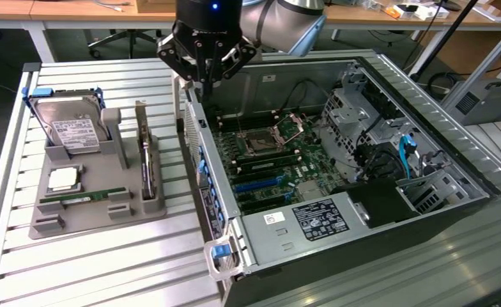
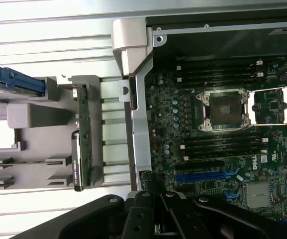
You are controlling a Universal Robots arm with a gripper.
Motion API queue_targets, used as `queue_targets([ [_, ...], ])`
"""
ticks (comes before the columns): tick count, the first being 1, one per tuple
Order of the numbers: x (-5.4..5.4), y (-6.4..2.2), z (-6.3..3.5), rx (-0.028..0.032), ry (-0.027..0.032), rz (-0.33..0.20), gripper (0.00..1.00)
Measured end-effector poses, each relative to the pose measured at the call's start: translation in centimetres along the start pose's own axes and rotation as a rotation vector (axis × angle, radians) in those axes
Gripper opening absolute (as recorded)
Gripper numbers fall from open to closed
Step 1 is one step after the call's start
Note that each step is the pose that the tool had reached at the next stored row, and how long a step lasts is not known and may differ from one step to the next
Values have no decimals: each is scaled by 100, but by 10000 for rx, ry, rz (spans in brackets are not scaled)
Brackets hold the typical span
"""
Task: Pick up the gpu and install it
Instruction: 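Reach for the gpu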
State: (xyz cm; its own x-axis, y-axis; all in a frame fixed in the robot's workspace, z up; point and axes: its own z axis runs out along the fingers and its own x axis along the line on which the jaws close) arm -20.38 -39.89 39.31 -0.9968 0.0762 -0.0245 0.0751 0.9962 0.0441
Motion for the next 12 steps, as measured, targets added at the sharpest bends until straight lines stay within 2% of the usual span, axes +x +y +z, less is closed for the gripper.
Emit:
queue_targets([
  [12, 46, -3, -1, 0, 0, 0, 11],
])
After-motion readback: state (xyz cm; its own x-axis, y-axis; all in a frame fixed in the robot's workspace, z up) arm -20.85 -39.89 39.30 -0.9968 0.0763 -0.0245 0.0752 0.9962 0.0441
